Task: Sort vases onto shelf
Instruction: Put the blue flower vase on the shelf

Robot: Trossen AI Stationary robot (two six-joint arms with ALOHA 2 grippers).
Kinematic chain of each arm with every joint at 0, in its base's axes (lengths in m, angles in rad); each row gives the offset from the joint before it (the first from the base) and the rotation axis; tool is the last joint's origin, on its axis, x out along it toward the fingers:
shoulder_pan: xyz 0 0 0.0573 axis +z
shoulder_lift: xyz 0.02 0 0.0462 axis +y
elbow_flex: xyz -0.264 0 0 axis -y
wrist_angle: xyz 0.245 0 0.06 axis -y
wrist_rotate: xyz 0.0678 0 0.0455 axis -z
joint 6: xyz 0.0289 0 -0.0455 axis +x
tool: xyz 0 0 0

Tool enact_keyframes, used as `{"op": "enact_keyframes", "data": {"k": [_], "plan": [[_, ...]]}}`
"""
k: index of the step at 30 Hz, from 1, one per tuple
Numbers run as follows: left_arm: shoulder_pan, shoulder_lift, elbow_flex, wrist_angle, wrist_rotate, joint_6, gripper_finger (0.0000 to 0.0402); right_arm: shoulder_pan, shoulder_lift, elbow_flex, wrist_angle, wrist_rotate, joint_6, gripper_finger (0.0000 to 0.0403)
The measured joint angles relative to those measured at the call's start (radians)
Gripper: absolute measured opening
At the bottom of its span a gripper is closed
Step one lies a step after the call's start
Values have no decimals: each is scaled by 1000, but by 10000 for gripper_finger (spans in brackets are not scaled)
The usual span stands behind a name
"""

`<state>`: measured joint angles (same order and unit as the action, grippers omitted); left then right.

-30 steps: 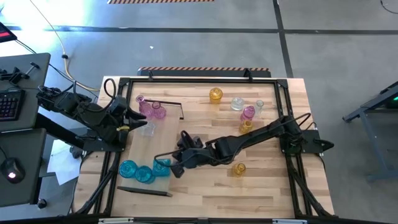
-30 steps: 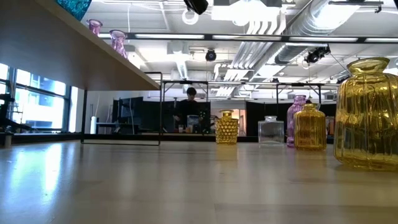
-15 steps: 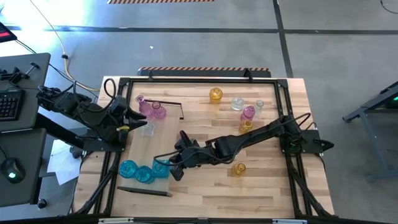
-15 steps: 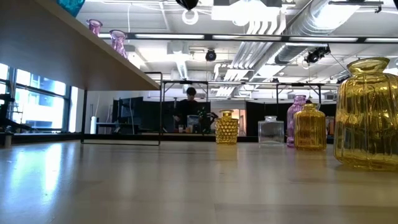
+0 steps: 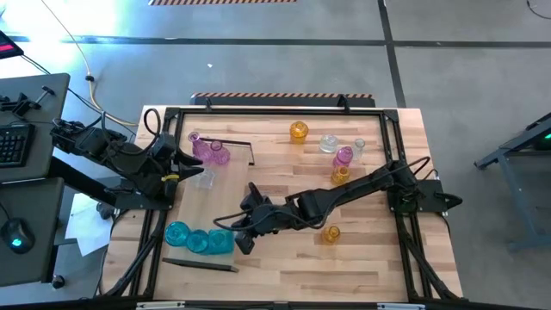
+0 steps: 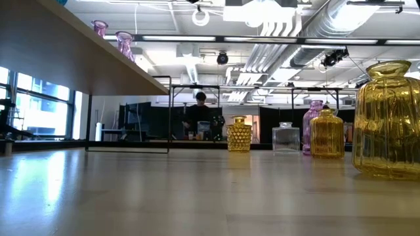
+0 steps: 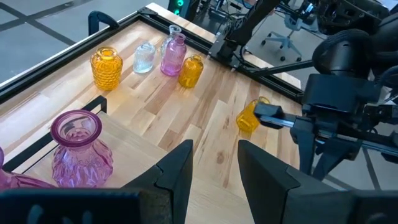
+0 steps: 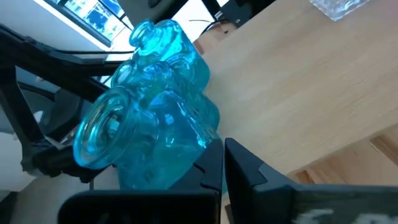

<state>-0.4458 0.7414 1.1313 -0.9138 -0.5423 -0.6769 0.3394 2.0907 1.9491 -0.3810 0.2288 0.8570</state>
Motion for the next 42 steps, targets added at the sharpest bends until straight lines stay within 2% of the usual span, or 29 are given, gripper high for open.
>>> {"op": "enact_keyframes", "data": {"k": [12,42], "plan": [[0,0,0,0,0,-1,119,15,0,0,-35,-21,51,0],[0,0,0,0,0,-3,119,32,0,0,50,-89,93,0]]}}
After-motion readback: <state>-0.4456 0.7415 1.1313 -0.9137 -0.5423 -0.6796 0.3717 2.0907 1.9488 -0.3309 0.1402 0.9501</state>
